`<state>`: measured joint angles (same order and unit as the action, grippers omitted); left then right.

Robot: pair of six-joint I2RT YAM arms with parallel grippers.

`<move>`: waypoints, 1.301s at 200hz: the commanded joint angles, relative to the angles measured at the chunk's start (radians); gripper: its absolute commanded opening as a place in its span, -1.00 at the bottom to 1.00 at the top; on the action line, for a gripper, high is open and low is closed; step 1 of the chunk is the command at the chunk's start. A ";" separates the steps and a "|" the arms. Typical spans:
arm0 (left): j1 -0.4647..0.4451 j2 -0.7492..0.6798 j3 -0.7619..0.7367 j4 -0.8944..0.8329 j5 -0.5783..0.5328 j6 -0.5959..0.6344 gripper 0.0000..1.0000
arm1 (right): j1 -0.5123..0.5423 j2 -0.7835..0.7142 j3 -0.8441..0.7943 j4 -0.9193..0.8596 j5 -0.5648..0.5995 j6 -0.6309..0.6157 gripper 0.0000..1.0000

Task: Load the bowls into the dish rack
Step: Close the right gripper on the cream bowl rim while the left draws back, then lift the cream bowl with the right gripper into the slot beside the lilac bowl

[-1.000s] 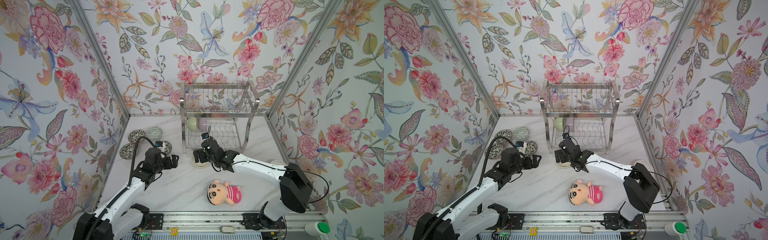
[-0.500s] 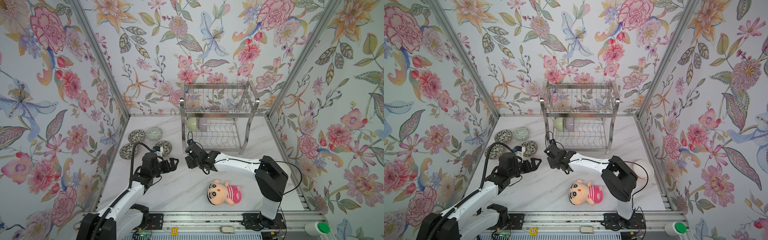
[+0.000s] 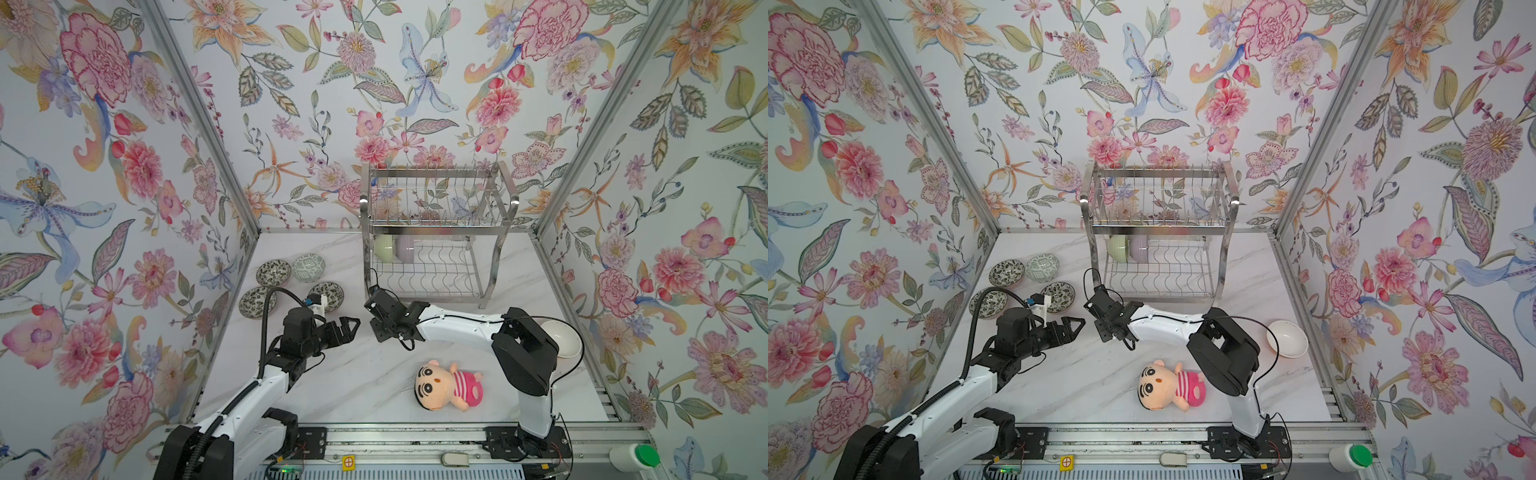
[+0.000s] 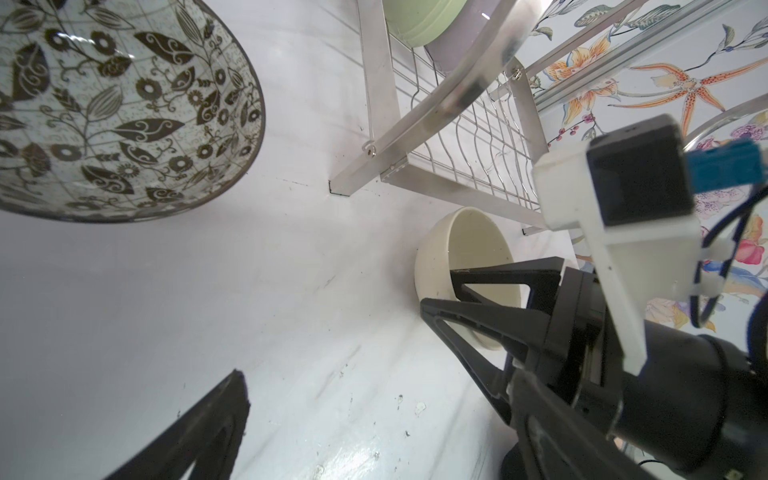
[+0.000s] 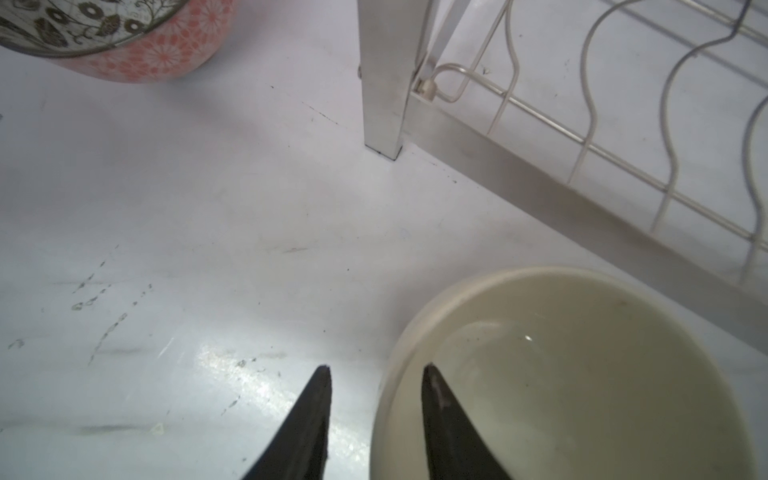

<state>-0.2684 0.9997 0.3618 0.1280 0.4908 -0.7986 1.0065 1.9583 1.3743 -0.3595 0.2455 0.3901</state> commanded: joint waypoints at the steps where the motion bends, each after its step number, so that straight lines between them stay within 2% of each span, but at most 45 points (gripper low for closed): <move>1: 0.009 -0.015 -0.021 0.020 0.039 -0.016 0.99 | 0.000 0.023 0.014 -0.033 -0.025 -0.003 -0.35; 74: 0.008 -0.040 -0.034 0.025 0.074 -0.028 0.99 | -0.011 0.002 -0.002 -0.033 -0.057 -0.003 -0.84; 113: 0.004 -0.069 -0.046 0.075 0.109 -0.047 0.99 | -0.033 -0.088 -0.066 0.050 -0.158 0.010 -0.95; 144: -0.020 -0.116 -0.029 0.090 0.094 -0.030 0.99 | -0.072 -0.218 -0.183 0.216 -0.280 0.027 -0.97; 161: -0.055 -0.117 -0.002 0.071 0.062 0.004 0.99 | -0.104 -0.299 -0.269 0.349 -0.386 0.047 -0.97; 187: -0.146 -0.078 0.057 0.037 -0.018 0.073 0.99 | -0.161 -0.413 -0.401 0.565 -0.480 0.111 -0.97; 225: -0.304 0.031 0.175 -0.012 -0.153 0.173 0.99 | -0.238 -0.519 -0.511 0.730 -0.491 0.154 -0.98; 260: -0.398 0.134 0.295 -0.049 -0.262 0.287 0.99 | -0.327 -0.575 -0.568 0.836 -0.505 0.177 -0.98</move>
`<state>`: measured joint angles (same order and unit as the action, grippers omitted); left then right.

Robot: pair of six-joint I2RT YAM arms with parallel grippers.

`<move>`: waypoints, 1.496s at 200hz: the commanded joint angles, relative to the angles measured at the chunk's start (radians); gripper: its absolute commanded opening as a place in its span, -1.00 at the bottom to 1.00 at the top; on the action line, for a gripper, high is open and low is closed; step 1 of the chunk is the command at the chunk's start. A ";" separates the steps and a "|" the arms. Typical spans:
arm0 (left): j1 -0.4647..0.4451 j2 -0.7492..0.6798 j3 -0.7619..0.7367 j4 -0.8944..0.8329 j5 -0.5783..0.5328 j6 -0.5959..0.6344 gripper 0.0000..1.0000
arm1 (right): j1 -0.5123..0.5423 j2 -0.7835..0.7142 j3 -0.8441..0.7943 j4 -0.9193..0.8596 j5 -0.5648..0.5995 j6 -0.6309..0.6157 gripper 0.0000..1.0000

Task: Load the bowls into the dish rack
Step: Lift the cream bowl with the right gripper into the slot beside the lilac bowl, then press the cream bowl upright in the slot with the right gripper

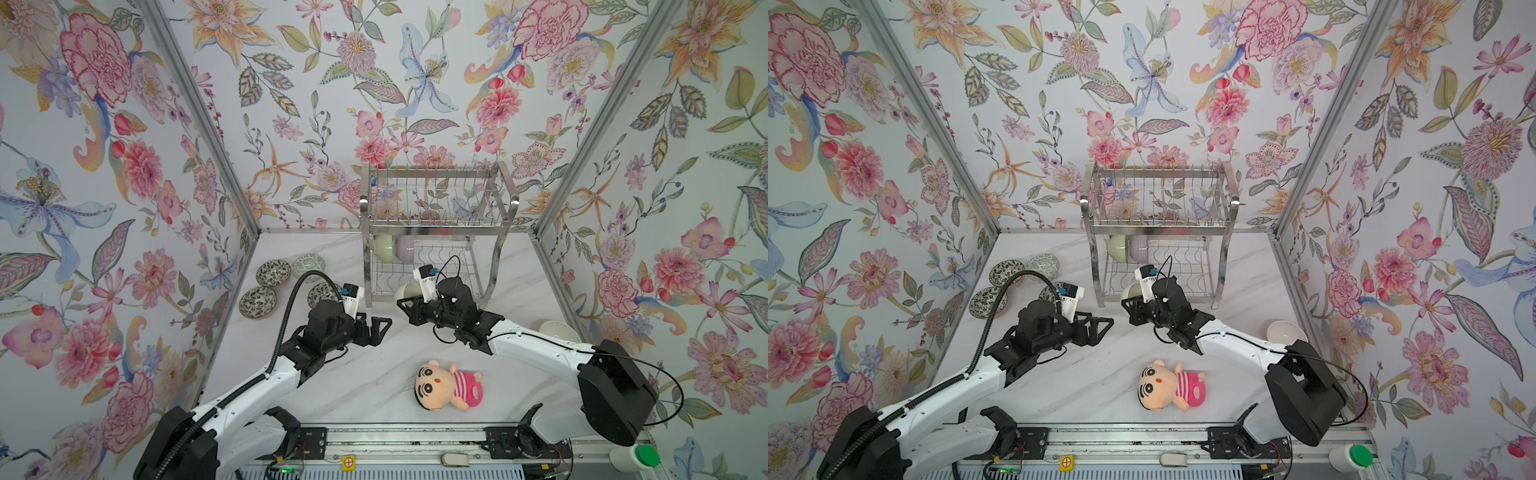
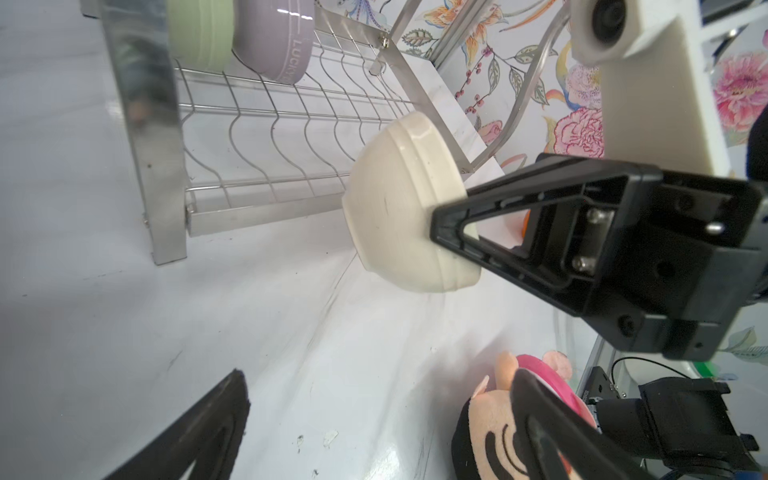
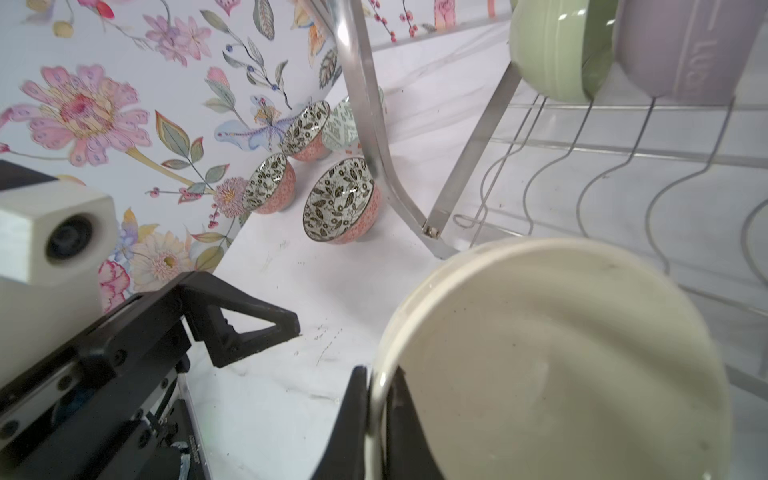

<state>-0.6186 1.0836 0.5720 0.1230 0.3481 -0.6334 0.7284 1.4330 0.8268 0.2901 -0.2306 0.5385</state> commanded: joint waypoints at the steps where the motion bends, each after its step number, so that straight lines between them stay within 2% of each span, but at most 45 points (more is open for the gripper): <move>1: -0.049 0.053 0.088 -0.046 -0.121 0.124 0.99 | -0.052 -0.050 -0.022 0.189 -0.030 0.030 -0.98; 29: -0.085 0.116 0.161 -0.059 -0.190 0.200 0.99 | -0.137 -0.050 -0.032 0.249 -0.056 0.055 -0.98; 102: -0.109 0.193 0.210 0.065 -0.240 0.363 0.99 | -0.280 0.072 -0.019 0.444 -0.067 0.186 -0.96; 154: -0.110 0.265 0.257 0.131 -0.286 0.460 0.99 | -0.321 0.228 0.040 0.590 -0.065 0.289 -0.96; 299: -0.111 0.448 0.447 0.091 -0.327 0.602 0.98 | -0.412 0.546 0.247 0.778 -0.128 0.421 -0.92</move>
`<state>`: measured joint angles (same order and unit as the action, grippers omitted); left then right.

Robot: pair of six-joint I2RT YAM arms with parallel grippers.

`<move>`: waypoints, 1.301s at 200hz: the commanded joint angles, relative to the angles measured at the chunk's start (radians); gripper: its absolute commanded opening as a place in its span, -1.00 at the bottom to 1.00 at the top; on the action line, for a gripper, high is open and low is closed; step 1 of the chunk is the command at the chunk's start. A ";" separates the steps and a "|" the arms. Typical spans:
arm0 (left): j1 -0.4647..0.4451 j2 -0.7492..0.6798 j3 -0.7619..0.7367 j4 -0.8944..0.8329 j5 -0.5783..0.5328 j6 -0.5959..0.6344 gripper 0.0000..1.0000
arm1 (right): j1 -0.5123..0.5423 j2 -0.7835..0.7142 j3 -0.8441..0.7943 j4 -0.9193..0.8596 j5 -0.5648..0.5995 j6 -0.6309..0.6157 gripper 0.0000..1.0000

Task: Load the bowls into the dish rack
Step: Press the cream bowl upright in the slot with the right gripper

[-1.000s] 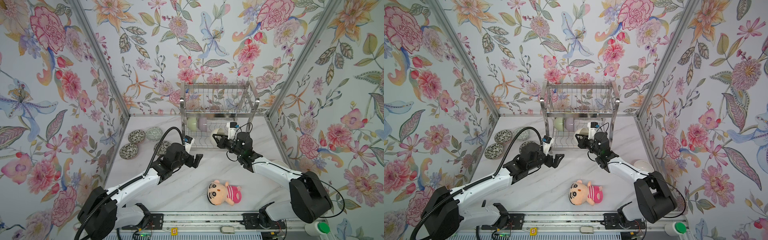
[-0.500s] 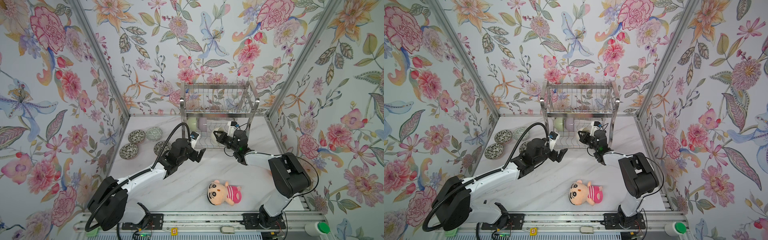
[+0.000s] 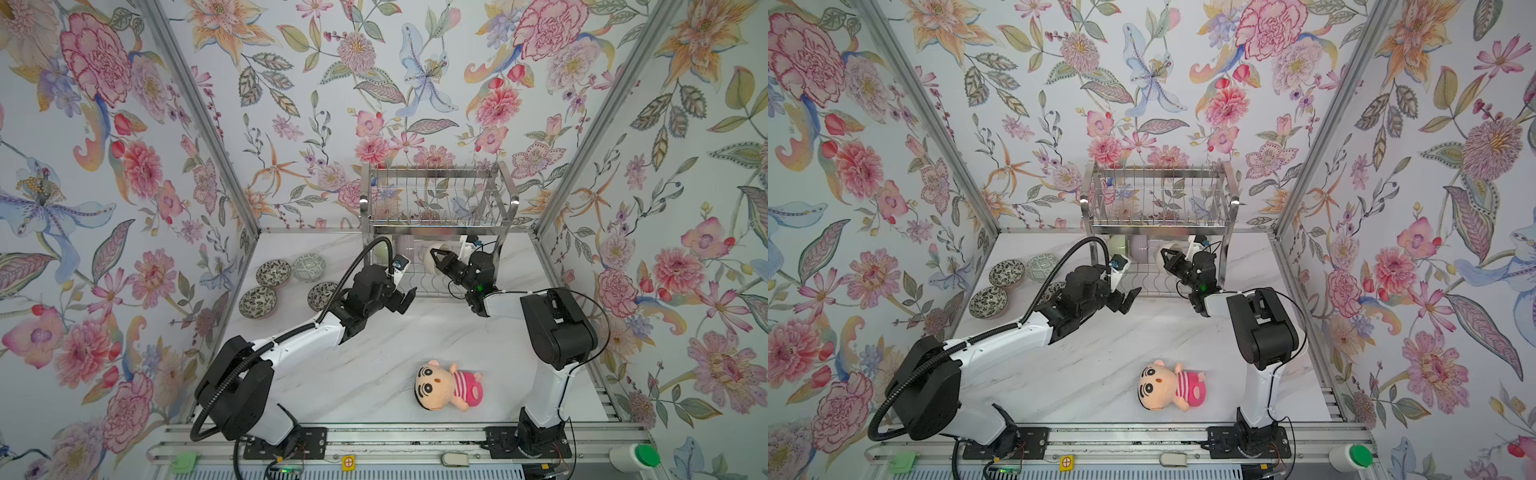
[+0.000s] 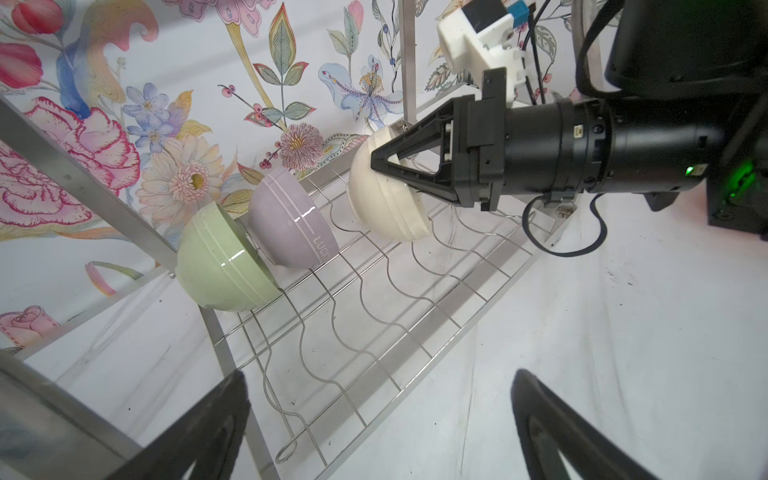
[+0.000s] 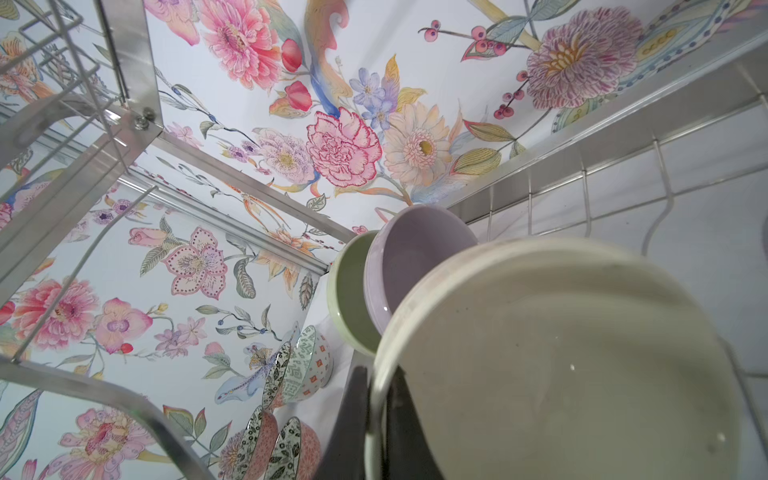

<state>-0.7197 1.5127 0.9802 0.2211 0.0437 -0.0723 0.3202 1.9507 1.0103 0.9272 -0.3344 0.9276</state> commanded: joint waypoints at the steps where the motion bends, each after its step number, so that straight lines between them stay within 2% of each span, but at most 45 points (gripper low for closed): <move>1: -0.009 0.019 0.040 -0.007 -0.023 0.041 0.99 | -0.005 0.030 0.066 0.142 -0.024 0.032 -0.92; 126: -0.009 0.041 0.077 -0.058 -0.056 0.117 0.99 | -0.003 0.244 0.240 0.247 0.005 0.155 -0.89; 177: -0.009 0.041 0.093 -0.057 -0.069 0.137 0.99 | 0.000 0.296 0.290 0.256 0.020 0.180 -0.87; 260: -0.010 0.133 0.191 -0.065 -0.088 0.186 0.99 | -0.004 0.352 0.330 0.275 0.010 0.210 -0.85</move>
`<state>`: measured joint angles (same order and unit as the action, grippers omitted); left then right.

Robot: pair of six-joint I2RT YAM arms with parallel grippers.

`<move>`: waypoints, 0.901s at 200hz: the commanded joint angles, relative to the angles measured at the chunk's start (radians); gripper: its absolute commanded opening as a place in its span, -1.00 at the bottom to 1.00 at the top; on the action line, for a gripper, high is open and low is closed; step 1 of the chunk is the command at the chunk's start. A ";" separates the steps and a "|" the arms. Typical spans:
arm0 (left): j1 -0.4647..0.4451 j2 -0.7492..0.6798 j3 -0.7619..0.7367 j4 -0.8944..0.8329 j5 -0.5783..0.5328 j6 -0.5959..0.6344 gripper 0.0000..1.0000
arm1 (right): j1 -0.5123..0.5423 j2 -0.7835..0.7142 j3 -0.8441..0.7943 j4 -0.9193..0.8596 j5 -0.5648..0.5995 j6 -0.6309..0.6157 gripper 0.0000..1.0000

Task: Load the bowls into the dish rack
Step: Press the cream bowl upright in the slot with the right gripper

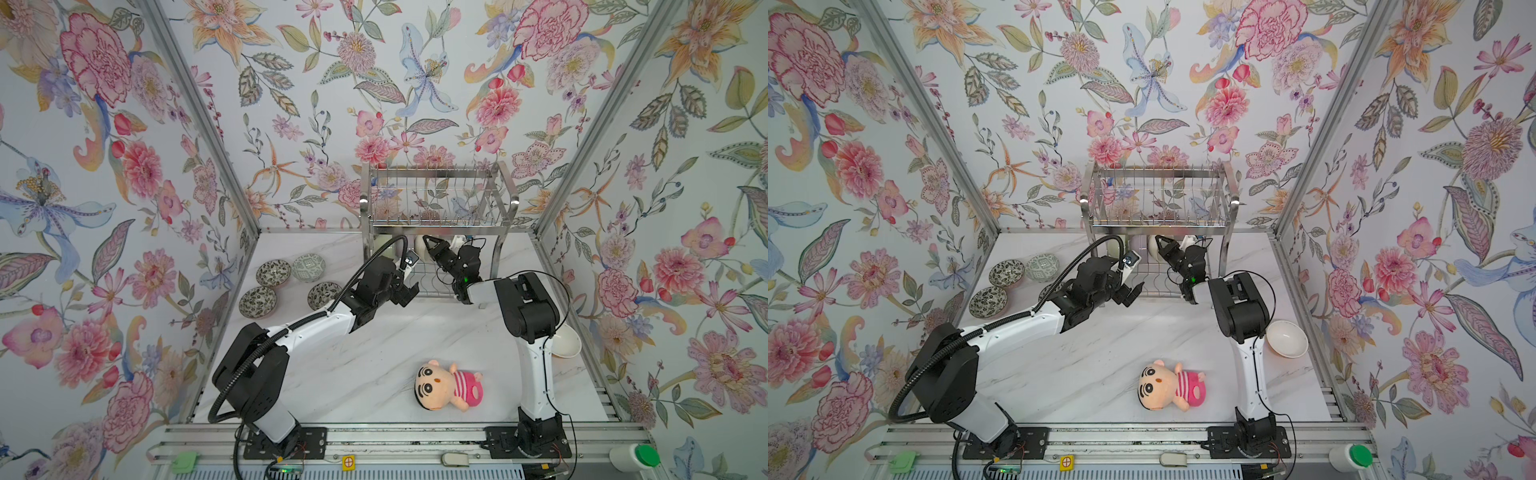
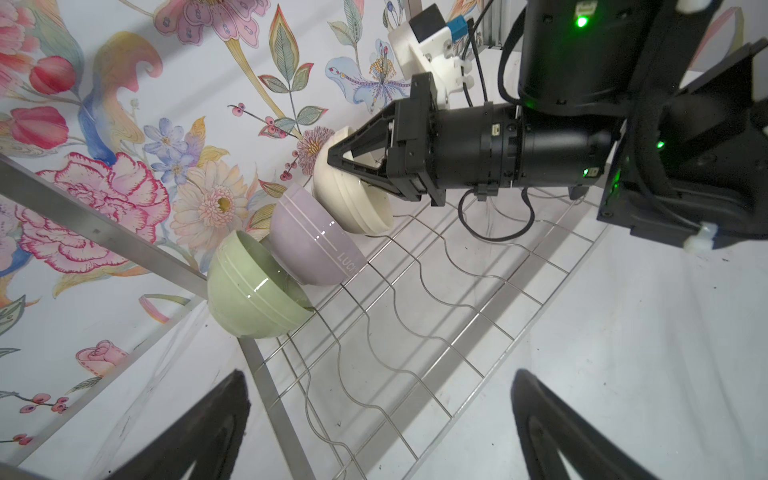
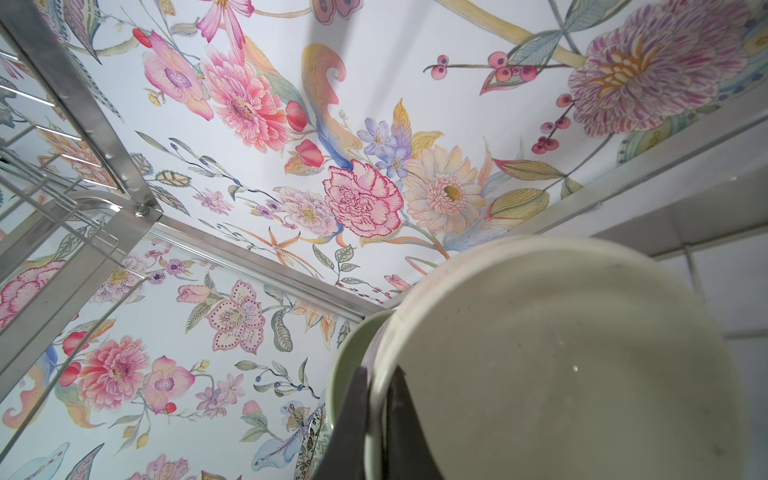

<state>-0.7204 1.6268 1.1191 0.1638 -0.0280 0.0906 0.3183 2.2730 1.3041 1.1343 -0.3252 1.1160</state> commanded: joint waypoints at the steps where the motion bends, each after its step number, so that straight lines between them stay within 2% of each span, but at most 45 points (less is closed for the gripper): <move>1: -0.010 0.019 0.052 -0.007 -0.015 0.022 0.99 | -0.002 0.031 0.036 0.068 0.000 0.022 -0.85; 90: -0.008 0.015 0.041 -0.016 -0.037 0.026 0.99 | -0.001 0.092 0.076 0.096 -0.005 0.080 -0.81; 180: -0.008 0.000 0.032 -0.020 -0.049 0.026 0.99 | -0.006 0.071 0.034 0.080 -0.003 0.068 -0.74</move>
<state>-0.7204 1.6329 1.1461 0.1574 -0.0601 0.1020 0.3183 2.3451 1.3594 1.2079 -0.3294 1.1870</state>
